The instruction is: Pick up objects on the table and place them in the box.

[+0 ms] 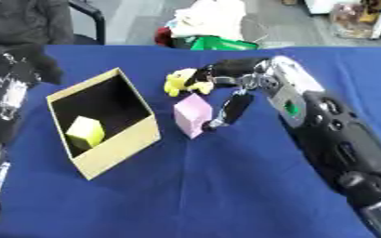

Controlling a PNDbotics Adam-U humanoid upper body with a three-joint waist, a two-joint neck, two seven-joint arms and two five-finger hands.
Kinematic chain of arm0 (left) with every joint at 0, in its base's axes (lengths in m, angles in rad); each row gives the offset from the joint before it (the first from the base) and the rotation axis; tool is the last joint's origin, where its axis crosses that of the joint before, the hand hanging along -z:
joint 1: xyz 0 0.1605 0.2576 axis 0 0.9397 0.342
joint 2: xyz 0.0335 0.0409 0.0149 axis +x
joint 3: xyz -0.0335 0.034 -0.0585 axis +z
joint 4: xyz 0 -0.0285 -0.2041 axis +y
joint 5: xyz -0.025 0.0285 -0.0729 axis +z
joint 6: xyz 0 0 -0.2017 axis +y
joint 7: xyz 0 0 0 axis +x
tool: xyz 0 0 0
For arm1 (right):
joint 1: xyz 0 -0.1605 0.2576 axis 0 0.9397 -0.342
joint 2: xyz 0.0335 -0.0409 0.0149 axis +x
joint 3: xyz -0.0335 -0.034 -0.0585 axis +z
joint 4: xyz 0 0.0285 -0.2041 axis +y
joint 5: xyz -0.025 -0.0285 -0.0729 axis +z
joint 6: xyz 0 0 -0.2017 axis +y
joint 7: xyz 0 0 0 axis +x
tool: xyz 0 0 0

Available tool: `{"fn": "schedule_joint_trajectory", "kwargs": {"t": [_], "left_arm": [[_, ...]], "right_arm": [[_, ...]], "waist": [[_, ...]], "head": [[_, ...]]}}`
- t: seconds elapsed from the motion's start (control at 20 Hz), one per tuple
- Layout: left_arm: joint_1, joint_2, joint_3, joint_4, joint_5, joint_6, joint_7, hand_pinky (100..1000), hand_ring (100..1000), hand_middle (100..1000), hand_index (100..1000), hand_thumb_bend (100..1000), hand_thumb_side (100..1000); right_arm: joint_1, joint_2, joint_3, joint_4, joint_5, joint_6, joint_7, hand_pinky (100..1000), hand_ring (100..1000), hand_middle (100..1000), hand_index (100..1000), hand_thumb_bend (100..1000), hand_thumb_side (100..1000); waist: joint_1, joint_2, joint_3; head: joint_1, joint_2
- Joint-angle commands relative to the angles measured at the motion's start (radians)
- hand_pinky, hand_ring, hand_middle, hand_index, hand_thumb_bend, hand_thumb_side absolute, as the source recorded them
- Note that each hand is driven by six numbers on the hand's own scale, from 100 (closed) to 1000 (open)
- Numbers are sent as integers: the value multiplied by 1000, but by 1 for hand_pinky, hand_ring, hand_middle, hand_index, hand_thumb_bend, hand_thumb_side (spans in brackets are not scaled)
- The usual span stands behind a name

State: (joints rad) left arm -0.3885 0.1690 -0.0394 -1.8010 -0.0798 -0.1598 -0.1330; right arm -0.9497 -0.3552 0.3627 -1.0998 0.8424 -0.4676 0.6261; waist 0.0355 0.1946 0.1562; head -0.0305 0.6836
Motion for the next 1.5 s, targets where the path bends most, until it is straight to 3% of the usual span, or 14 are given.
{"fn": "schedule_joint_trajectory", "kwargs": {"t": [0.05, 0.3, 0.6, 0.8, 1.15, 1.5], "left_arm": [[-14, 15, 4, -11, 0, -1, -1, 631, 643, 622, 823, 121, 679], [-15, 13, 3, -11, 2, -1, -2, 631, 642, 621, 823, 121, 679], [-14, 13, 5, -11, 1, -1, -1, 631, 643, 621, 823, 119, 679], [-12, 16, 5, -11, 0, -1, -1, 631, 649, 621, 823, 119, 677], [-8, 21, 1, -12, 0, -2, -5, 632, 650, 622, 823, 119, 674], [-14, 17, -5, -14, 2, -3, -13, 632, 650, 622, 822, 118, 672]], "right_arm": [[-27, 13, -12, 24, 39, -11, -27, 869, 929, 888, 976, 439, 452], [-26, 33, -13, 65, 93, -34, -51, 867, 920, 859, 927, 386, 409], [-25, 33, -26, 73, 119, -42, -124, 848, 888, 795, 560, 256, 320], [-34, 14, -33, 27, 95, -33, -176, 847, 883, 786, 532, 228, 300], [-84, -19, -64, -74, 5, 17, -192, 848, 879, 781, 526, 209, 287], [-141, 28, -74, -54, -31, 46, -188, 847, 881, 781, 537, 190, 295]], "waist": [[2, -12, 5], [3, -9, 9], [3, -8, 2], [3, -14, 0], [-6, -30, 13], [-10, -34, 60]], "head": [[-6, -12], [-9, -11], [-6, -14], [-6, -12], [-4, -9], [-19, -15]]}}
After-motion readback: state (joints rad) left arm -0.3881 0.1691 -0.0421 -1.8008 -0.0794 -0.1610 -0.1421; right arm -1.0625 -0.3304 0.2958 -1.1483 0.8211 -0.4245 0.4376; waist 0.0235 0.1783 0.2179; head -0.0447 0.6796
